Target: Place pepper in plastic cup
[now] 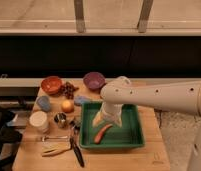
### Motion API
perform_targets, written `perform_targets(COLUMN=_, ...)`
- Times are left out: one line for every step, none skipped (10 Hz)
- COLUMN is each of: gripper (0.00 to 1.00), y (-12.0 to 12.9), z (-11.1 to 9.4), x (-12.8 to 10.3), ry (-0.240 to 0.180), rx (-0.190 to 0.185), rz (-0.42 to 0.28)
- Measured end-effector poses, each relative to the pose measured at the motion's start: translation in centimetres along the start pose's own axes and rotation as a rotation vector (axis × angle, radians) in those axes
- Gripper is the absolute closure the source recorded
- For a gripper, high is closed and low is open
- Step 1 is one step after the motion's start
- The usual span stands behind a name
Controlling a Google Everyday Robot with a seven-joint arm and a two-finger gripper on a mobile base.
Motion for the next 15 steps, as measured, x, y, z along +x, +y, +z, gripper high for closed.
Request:
perform_targets(gripper=0.20, y=0.2, z=0.7, x=-0.2, ry=0.003, rx=0.001, rz=0.009)
perform_targets(gripper=0.20, y=0.4, z=1.6, x=-0.3, ry=0.011, rx=0.010, rz=0.016)
perform_targets(gripper=0.20, y=0.8, z=2.4, x=-0.5, ry=0.019, rx=0.021, rz=0.017)
perform_targets(gripper=0.20, y=1.2, z=3.5, x=-0.6, ry=0.027, rx=0.039, rz=0.017)
perform_targets(gripper=0.20, y=1.3, z=4.3, x=-0.7, ry=0.032, rx=0.061, rz=0.021)
perform_targets(gripper=0.20, y=1.2, z=5.2, x=-0.8, ry=0.038, rx=0.086, rz=0.030)
perform_targets(gripper=0.20, y=0.6, z=6.2, x=-0.9, ry=0.047, rx=0.102, rz=0.045)
perform_targets(gripper=0.20, y=0.2, z=6.6, x=-0.8, ry=0.056, rx=0.106, rz=0.056)
perform_targets(gripper=0.20, y=-0.1, z=7.2, x=-0.5, ry=0.071, rx=0.104, rz=0.068)
perform_targets(gripper=0.21, y=-0.4, z=7.8, x=-0.2, ry=0.087, rx=0.092, rz=0.079)
perform_targets(gripper=0.25, y=-0.4, z=8.2, x=0.0, ry=0.096, rx=0.074, rz=0.084)
perform_targets(gripper=0.36, y=-0.3, z=8.5, x=0.2, ry=0.103, rx=0.039, rz=0.087)
perform_targets(gripper=0.46, y=-0.1, z=8.6, x=0.2, ry=0.103, rx=0.016, rz=0.088)
perform_targets(gripper=0.54, y=0.3, z=8.6, x=0.1, ry=0.105, rx=0.002, rz=0.083)
perform_targets(gripper=0.65, y=0.9, z=8.8, x=0.0, ry=0.109, rx=-0.012, rz=0.074)
